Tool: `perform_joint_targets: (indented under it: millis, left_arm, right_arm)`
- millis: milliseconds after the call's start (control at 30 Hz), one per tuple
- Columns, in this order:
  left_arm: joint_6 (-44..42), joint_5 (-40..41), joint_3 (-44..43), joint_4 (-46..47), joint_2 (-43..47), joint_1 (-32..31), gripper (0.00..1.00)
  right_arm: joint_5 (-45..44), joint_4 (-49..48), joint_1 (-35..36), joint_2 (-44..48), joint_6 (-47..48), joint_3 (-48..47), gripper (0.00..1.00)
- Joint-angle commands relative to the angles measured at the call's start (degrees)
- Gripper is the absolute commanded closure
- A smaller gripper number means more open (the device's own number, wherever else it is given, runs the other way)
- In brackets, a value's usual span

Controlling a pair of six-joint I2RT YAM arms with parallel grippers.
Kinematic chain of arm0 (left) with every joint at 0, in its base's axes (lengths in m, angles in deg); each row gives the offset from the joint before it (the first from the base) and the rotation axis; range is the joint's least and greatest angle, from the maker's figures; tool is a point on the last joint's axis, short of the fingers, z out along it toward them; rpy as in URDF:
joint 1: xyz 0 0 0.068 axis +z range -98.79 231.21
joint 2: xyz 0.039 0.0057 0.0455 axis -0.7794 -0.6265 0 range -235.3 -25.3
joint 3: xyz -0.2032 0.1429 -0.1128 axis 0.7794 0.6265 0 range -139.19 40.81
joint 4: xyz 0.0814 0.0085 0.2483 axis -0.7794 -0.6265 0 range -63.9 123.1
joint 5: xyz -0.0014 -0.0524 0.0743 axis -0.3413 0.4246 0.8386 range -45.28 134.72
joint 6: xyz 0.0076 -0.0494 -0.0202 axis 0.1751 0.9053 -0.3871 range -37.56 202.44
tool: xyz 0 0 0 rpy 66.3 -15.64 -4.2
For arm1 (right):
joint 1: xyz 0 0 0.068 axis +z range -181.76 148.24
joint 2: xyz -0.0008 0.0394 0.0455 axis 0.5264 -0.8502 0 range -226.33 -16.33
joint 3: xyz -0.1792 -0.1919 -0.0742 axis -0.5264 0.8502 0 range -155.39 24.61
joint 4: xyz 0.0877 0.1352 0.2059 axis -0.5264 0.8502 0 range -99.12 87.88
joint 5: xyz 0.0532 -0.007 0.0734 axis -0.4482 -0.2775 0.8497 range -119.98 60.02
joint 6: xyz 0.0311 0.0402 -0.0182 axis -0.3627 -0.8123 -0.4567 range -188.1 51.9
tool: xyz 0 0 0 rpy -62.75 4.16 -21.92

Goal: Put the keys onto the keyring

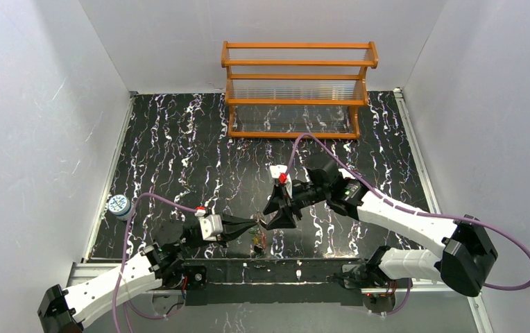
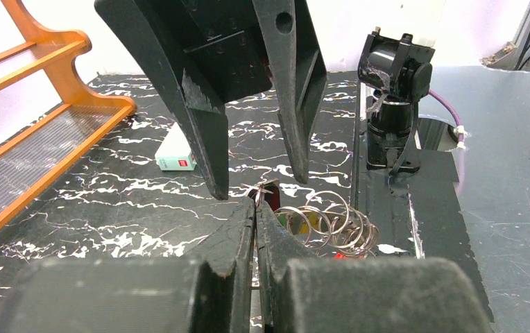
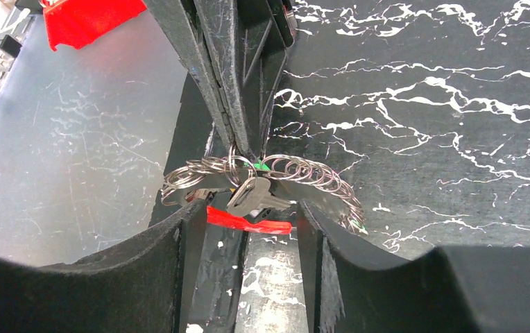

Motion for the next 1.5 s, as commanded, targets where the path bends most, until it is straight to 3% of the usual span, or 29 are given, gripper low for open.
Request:
perform_joint_targets:
  millis: [0, 100, 200, 333, 500, 1333, 1467]
  left_arm:
    - [-0.49, 0.35, -1.69, 2.44, 0.25, -0.19, 1.0]
    - [-0.36, 0.31, -1.6, 2.44, 0.25, -0.15, 1.0]
    - [-0.31, 0.37, -1.51, 2.44, 0.31, -0.16, 1.0]
    - [-0.47, 0.81, -1.42, 2.35, 0.51, -0.17, 1.0]
    - [-0.36, 1.42, -1.33, 2.18, 0.76, -0.14, 1.0]
    - [-0.29, 4.27, -0.98, 1.56, 3.55, -0.19, 1.0]
    - [-0.19, 4.18, -0.98, 1.56, 3.63, -0.15, 1.0]
  right_arm:
    - [-1.35, -0.58, 1.13, -0.51, -1.0, -1.22, 0.41]
    - [-2.88, -0.39, 1.32, -0.44, -1.46, -1.37, 0.44]
    - [-4.11, -0.38, 1.29, -0.35, -1.51, -1.48, 0.55]
    - [-5.25, 2.11, 1.33, -0.44, -1.23, -1.72, 0.82]
    - [-6.59, 3.13, 1.34, 0.28, -1.11, -0.97, 0.99]
    - [-10.95, 5.55, 1.71, 0.06, -1.45, 2.79, 0.99]
    - [-12.5, 4.88, 1.78, 2.41, -1.81, 3.1, 0.7]
